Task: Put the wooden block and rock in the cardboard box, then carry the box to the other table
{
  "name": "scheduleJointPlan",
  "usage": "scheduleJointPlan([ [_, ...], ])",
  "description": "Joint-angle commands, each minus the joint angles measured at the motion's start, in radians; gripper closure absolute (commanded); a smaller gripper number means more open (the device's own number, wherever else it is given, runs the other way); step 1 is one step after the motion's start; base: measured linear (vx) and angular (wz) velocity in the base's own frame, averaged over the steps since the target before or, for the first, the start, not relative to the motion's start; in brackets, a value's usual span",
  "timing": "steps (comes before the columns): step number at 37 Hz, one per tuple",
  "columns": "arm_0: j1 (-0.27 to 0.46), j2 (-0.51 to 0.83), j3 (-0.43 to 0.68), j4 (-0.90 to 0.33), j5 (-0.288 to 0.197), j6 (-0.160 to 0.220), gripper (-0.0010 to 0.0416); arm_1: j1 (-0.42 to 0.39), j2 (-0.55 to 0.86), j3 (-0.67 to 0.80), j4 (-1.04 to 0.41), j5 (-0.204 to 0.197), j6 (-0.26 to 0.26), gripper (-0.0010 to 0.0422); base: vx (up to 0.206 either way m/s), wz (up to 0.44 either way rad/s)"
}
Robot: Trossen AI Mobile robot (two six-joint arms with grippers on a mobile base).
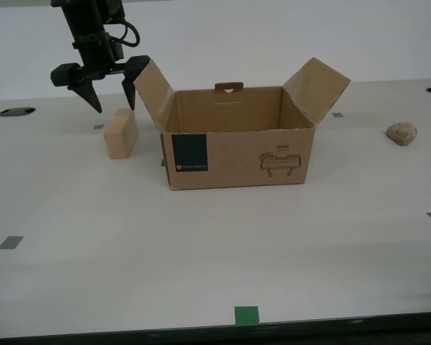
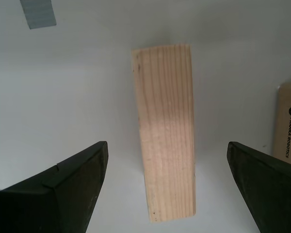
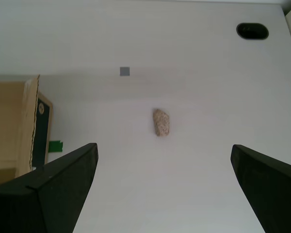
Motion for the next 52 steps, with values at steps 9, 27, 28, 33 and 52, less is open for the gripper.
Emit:
scheduleJointPlan([
  [9, -0.136, 0.063, 0.003, 0.029, 0.006, -0.004, 0.0026, -0.001, 0.0, -0.004, -0.006, -0.004, 0.013, 0.0078, 0.0, 0.0],
  [27, -0.192, 0.298, 0.003, 0.148, -0.041, -0.034, 0.0027, -0.002, 0.0, -0.01, -0.004, -0.004, 0.012, 0.0078, 0.0, 0.0],
  [28, -0.192, 0.312, 0.003, 0.162, -0.041, -0.034, 0.0028, -0.003, 0.0, -0.01, -0.005, -0.004, 0.013, 0.0078, 0.0, 0.0],
  [33, -0.192, 0.375, 0.003, 0.206, -0.048, -0.034, 0.0033, -0.003, 0.0, -0.01, -0.005, -0.004, 0.012, 0.0078, 0.0, 0.0],
  [52, -0.192, 0.608, 0.003, 0.345, -0.096, -0.078, 0.0031, -0.011, 0.0, -0.011, -0.003, -0.004, -0.003, 0.0078, 0.0, 0.0],
])
